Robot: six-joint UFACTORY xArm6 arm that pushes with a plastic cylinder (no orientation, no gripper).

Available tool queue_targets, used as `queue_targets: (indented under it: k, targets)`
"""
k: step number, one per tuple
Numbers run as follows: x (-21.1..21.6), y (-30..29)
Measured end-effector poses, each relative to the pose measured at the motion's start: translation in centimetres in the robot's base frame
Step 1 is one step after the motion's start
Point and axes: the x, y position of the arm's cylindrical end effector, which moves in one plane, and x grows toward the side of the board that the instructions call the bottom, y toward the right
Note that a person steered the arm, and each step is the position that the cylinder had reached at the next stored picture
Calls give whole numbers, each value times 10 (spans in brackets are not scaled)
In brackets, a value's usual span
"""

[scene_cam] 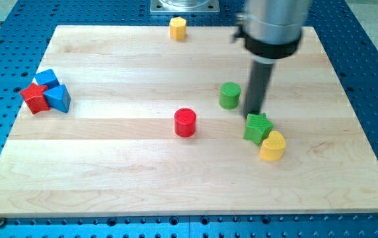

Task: Move the green circle to the top right of the triangle

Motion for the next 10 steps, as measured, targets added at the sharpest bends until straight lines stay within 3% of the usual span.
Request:
queue_targets:
  k: [1, 2, 3, 4, 5, 6, 8, 10]
  targets:
    - [-30, -1]
    - [-39, -155]
    - [-37, -225]
    - [-37, -201]
    - [-38, -286]
    - [-37, -313]
    - [-36, -156]
    - [-13, 90]
